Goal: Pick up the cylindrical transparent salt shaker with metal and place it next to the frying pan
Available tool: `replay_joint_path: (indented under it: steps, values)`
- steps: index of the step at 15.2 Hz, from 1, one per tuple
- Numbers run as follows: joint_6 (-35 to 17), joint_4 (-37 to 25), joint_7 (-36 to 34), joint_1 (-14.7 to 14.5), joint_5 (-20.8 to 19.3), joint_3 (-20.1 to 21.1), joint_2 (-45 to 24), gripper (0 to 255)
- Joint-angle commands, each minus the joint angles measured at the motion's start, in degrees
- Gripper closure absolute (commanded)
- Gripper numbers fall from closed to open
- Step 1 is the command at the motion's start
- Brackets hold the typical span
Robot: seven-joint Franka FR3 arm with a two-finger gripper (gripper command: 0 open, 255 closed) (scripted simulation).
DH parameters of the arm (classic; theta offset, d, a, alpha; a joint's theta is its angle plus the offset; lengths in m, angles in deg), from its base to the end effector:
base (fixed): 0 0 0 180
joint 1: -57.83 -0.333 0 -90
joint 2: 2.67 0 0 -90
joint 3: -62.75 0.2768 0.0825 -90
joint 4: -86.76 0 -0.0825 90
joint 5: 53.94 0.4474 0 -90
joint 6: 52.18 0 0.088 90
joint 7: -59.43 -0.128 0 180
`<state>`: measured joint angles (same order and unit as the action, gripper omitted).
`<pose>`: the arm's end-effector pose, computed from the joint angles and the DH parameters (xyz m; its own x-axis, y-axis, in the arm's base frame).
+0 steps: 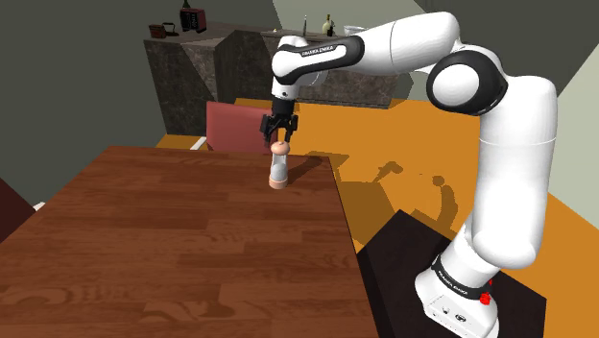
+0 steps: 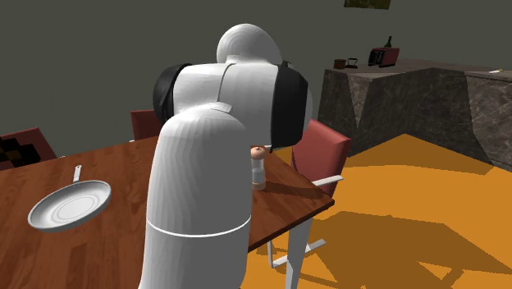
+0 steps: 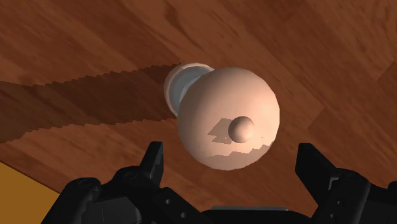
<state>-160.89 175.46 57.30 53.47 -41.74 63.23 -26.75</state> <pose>0.7081 0.0792 0.3230 0.9962 -0.0205 -0.0852 -0.0369 -0.9801 -0.1952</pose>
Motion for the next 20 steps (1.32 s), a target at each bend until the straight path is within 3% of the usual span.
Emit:
replay_joint_path:
  steps: [1, 9, 10, 20]
  values:
    - [-1.74, 1.13, 0.1, -0.19, 0.11, 0.1, -0.57, 0]
    - [-1.73, 1.12, 0.1, -0.19, 0.11, 0.1, -0.57, 0]
    - [-1.73, 1.12, 0.1, -0.19, 0.11, 0.1, -0.57, 255]
    - [-1.09, 0.69, -0.03, -0.18, 0.06, 0.08, -0.34, 255]
